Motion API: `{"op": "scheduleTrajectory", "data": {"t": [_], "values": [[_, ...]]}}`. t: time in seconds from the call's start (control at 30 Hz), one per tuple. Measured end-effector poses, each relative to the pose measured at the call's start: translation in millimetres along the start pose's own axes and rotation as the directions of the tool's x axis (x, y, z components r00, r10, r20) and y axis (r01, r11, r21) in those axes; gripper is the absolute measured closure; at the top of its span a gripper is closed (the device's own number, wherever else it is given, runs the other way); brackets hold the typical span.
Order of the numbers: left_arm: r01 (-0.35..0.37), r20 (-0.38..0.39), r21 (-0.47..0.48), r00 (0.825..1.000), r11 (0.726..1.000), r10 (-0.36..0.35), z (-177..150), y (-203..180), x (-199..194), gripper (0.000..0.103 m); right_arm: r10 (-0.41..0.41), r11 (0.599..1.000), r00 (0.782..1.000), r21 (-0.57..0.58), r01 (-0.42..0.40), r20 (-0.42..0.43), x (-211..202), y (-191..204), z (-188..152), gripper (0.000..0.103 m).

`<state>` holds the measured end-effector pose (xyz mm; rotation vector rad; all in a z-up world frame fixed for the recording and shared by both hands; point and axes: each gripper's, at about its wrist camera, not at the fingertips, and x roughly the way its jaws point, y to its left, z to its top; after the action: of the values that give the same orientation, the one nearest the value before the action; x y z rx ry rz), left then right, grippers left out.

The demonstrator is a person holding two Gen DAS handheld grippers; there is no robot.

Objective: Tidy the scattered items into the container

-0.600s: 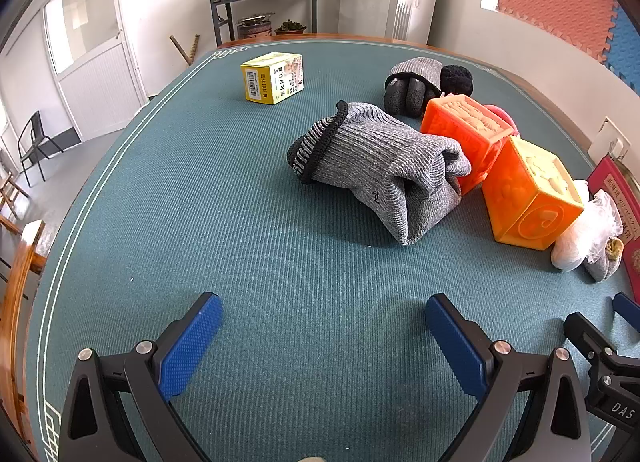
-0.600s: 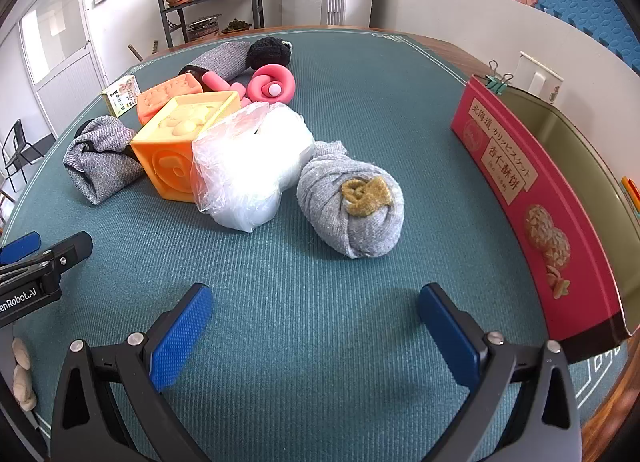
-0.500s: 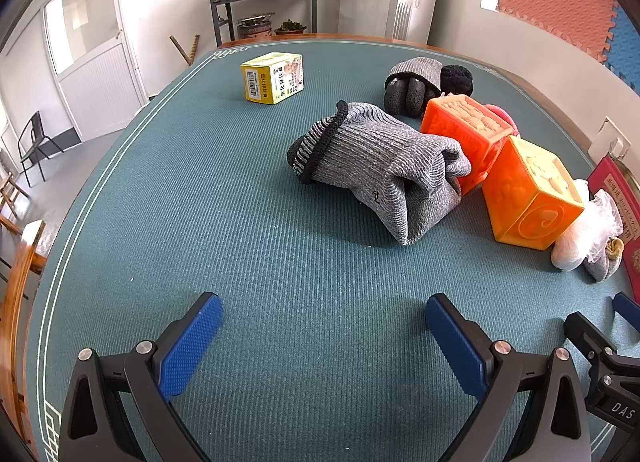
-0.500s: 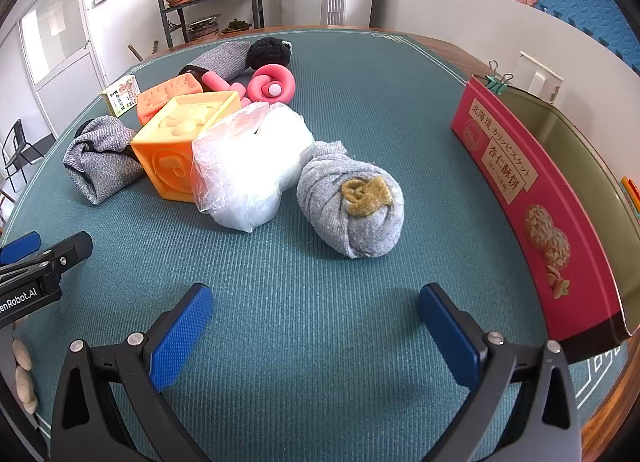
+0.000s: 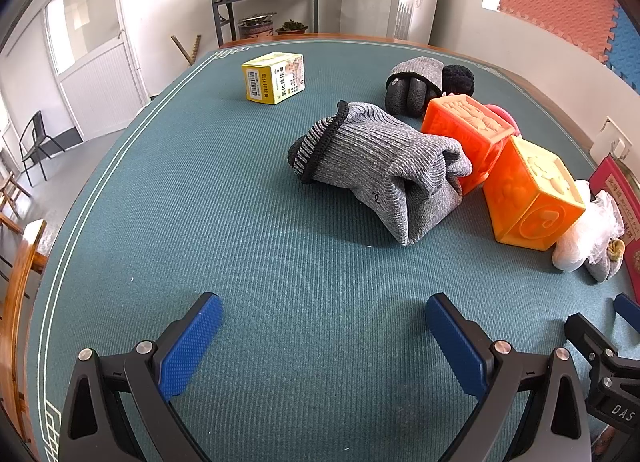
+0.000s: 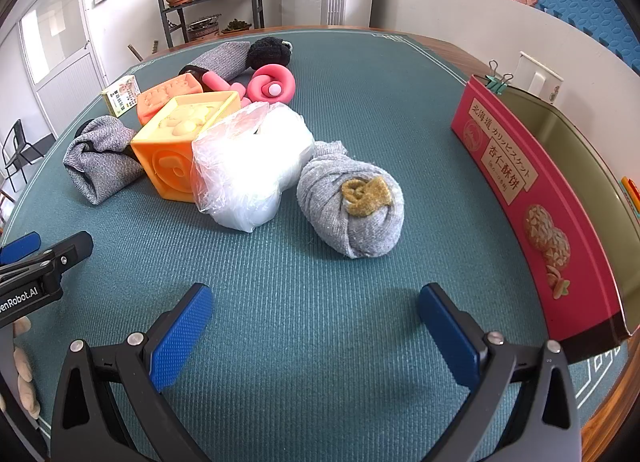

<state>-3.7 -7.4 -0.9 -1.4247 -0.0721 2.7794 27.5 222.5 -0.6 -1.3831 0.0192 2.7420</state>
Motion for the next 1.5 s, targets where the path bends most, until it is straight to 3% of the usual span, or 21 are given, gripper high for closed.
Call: {"op": "scheduleTrajectory", "data": {"t": [1.5], "values": [[0.012, 0.006, -0.001, 1.000, 1.000, -0.012, 0, -6, -2, 0.000, -0.004, 1.000, 1.000, 0.028, 0.004, 0.006, 0, -2, -1, 0.000]]}}
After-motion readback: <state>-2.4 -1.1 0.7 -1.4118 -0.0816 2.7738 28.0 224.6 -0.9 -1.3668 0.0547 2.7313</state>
